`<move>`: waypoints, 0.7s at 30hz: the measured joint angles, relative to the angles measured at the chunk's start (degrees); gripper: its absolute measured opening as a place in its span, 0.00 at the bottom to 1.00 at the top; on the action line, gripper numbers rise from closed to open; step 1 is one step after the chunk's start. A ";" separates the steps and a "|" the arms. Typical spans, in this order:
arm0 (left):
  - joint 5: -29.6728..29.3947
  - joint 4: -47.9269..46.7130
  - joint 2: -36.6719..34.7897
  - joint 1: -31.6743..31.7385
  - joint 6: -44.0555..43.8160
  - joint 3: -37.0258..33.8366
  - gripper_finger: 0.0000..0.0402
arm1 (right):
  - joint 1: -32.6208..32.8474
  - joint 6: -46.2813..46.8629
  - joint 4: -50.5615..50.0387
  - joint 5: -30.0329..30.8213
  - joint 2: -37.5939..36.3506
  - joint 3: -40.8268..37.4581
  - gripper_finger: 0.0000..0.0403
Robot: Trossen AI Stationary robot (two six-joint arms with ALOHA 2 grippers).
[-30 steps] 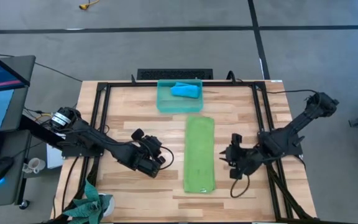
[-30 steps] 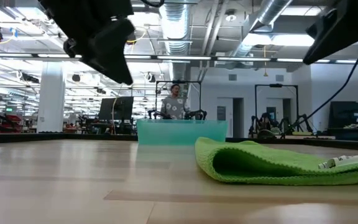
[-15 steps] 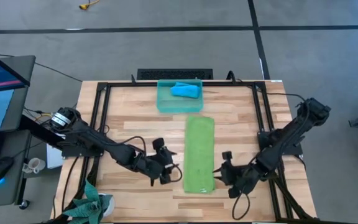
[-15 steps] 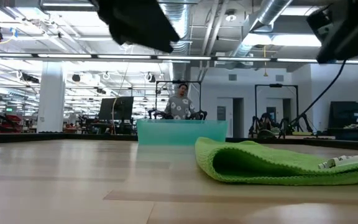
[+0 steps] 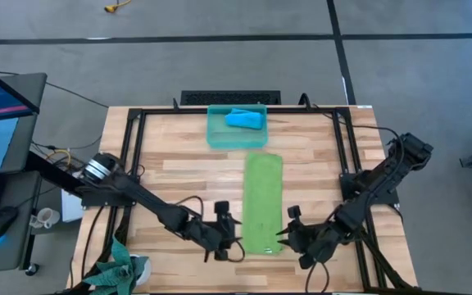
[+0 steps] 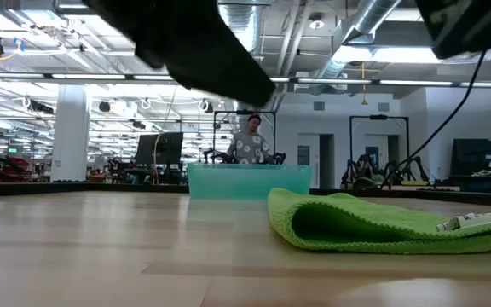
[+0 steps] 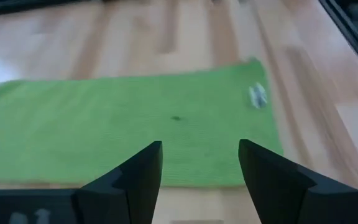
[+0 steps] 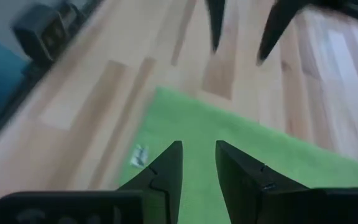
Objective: Roll microfiber towels into tight, uniform cylinder then place into a basket
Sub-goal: Roll the green microfiber cloth
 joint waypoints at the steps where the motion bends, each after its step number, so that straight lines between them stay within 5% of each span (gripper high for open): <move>1: 1.43 -0.01 1.21 0.00 1.40 0.76 0.51 | 0.02 -0.21 0.18 -0.37 0.00 0.33 0.30; 15: 8.48 -10.73 4.44 -0.24 4.79 13.19 0.51 | -0.69 -0.37 -0.52 -1.23 0.00 0.68 0.30; 21: 8.57 -21.17 4.51 -0.35 4.96 18.52 0.51 | -0.85 -1.00 -0.54 -1.18 0.02 0.68 0.39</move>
